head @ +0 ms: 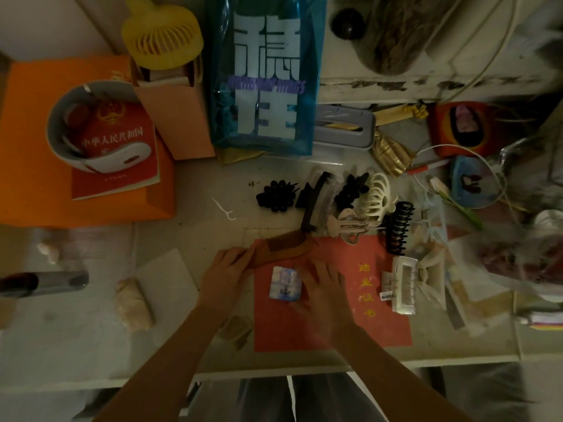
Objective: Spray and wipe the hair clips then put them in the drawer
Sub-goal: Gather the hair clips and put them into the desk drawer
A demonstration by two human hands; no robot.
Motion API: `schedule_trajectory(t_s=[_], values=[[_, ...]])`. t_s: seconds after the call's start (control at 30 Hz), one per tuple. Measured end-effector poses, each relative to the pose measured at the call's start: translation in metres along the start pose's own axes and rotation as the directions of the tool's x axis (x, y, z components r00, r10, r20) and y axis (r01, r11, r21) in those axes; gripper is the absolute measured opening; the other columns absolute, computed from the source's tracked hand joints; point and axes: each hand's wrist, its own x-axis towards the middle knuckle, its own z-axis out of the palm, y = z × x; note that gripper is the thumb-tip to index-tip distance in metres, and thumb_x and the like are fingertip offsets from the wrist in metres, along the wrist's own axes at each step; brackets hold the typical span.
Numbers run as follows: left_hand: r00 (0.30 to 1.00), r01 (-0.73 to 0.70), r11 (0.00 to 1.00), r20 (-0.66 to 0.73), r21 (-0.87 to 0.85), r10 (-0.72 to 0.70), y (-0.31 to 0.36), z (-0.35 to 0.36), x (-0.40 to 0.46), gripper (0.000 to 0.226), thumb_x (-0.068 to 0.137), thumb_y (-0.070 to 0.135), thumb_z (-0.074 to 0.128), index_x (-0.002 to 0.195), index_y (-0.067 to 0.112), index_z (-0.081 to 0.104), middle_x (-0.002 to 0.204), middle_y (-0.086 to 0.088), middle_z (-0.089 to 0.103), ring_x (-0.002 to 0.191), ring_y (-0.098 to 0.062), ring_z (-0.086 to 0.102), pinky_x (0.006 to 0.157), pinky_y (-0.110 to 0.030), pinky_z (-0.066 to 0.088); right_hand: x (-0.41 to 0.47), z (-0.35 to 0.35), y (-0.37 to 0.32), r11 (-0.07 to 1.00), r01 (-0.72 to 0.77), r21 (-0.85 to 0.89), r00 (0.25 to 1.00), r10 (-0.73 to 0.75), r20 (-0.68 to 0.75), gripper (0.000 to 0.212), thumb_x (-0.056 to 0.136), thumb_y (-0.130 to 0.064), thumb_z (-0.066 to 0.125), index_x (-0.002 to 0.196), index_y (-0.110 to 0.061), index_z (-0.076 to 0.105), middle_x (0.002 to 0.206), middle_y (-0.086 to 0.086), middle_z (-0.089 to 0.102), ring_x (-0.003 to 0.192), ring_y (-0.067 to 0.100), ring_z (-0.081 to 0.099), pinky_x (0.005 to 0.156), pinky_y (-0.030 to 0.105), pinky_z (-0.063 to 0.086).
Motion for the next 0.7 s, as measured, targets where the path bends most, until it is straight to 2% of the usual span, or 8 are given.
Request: schedule_trajectory(t_s=[0.07, 0.17, 0.23, 0.4, 0.53, 0.6, 0.63, 0.7], values=[[0.997, 0.035, 0.999, 0.071, -0.012, -0.034, 0.001, -0.002, -0.005, 0.042, 0.087, 0.020, 0.046, 0.116, -0.002, 0.066, 0.099, -0.019, 0.067, 0.094, -0.021, 0.045, 0.061, -0.036, 0.059, -0.002, -0.002, 0.000, 1.000, 0.018, -0.003, 0.999, -0.018, -0.044, 0.064, 0.045, -0.030, 0.092, 0.102, -0.010, 0.070, 0.104, 0.013, 0.065, 0.090, 0.034, 0.064, 0.074, 0.041, 0.051], [0.976, 0.131, 0.991, 0.172, 0.009, -0.131, 0.001, -0.001, -0.015, 0.038, 0.089, 0.014, 0.064, 0.125, 0.002, 0.061, 0.112, -0.018, 0.062, 0.099, -0.033, 0.056, 0.072, -0.040, 0.056, -0.007, -0.003, 0.001, 0.995, 0.007, 0.102, 0.999, -0.003, -0.042, 0.056, 0.059, -0.030, 0.085, 0.108, -0.007, 0.067, 0.109, 0.014, 0.062, 0.099, 0.034, 0.059, 0.083, 0.039, 0.043], [0.959, 0.189, 0.982, 0.213, 0.007, -0.186, 0.001, 0.000, -0.020, 0.044, 0.090, 0.017, 0.064, 0.132, 0.008, 0.056, 0.120, -0.014, 0.058, 0.105, -0.032, 0.055, 0.080, -0.038, 0.052, -0.011, -0.005, 0.003, 0.994, -0.001, 0.112, 0.999, 0.007, -0.053, 0.054, 0.063, -0.032, 0.081, 0.108, -0.008, 0.066, 0.109, 0.012, 0.061, 0.100, 0.032, 0.058, 0.084, 0.036, 0.040], [0.938, 0.309, 0.950, 0.178, -0.036, -0.298, 0.013, -0.005, -0.033, 0.040, 0.085, 0.018, 0.070, 0.123, 0.009, 0.064, 0.113, -0.013, 0.062, 0.100, -0.032, 0.060, 0.074, -0.037, 0.052, -0.020, -0.014, 0.004, 0.993, 0.001, 0.122, 0.998, 0.006, -0.057, 0.062, 0.070, -0.045, 0.073, 0.122, -0.014, 0.058, 0.123, 0.005, 0.053, 0.115, 0.024, 0.050, 0.094, 0.032, 0.033], [0.892, 0.419, 0.908, 0.191, -0.013, -0.409, 0.022, -0.009, -0.048, 0.047, 0.089, 0.025, 0.063, 0.135, 0.021, 0.052, 0.130, -0.001, 0.052, 0.117, -0.020, 0.051, 0.088, -0.029, 0.047, -0.025, -0.020, 0.002, 0.991, 0.016, 0.136, 1.000, -0.014, -0.016, 0.064, 0.076, -0.046, 0.067, 0.130, -0.015, 0.051, 0.130, 0.002, 0.048, 0.121, 0.021, 0.045, 0.098, 0.027, 0.026], [0.873, 0.460, 0.888, 0.192, -0.016, -0.448, 0.027, -0.014, -0.052, 0.053, 0.086, 0.025, 0.064, 0.137, 0.025, 0.049, 0.133, 0.004, 0.048, 0.121, -0.016, 0.048, 0.090, -0.026, 0.045, -0.029, -0.035, -0.002, 0.990, 0.059, 0.130, 0.997, -0.050, -0.066, 0.061, 0.074, -0.037, 0.073, 0.125, -0.008, 0.057, 0.125, 0.008, 0.054, 0.118, 0.025, 0.049, 0.097, 0.028, 0.029], [0.862, 0.482, 0.876, 0.187, -0.019, -0.471, 0.027, -0.015, -0.054, 0.053, 0.085, 0.024, 0.065, 0.136, 0.025, 0.049, 0.132, 0.004, 0.049, 0.121, -0.016, 0.047, 0.089, -0.027, 0.044, -0.028, -0.043, -0.006, 0.996, 0.075, 0.055, 0.994, -0.070, -0.088, 0.057, 0.069, -0.033, 0.077, 0.116, -0.005, 0.063, 0.117, 0.010, 0.060, 0.112, 0.025, 0.054, 0.093, 0.026, 0.032], [0.856, 0.508, 0.860, 0.141, -0.051, -0.498, 0.036, -0.018, -0.059, 0.052, 0.082, 0.022, 0.070, 0.132, 0.022, 0.055, 0.127, 0.001, 0.053, 0.118, -0.020, 0.051, 0.086, -0.031, 0.045, -0.029, -0.058, -0.012, 0.996, 0.042, 0.081, 0.977, -0.023, -0.214, 0.055, 0.042, -0.035, 0.090, 0.084, -0.005, 0.073, 0.086, 0.007, 0.070, 0.088, 0.016, 0.062, 0.076, 0.020, 0.042]])
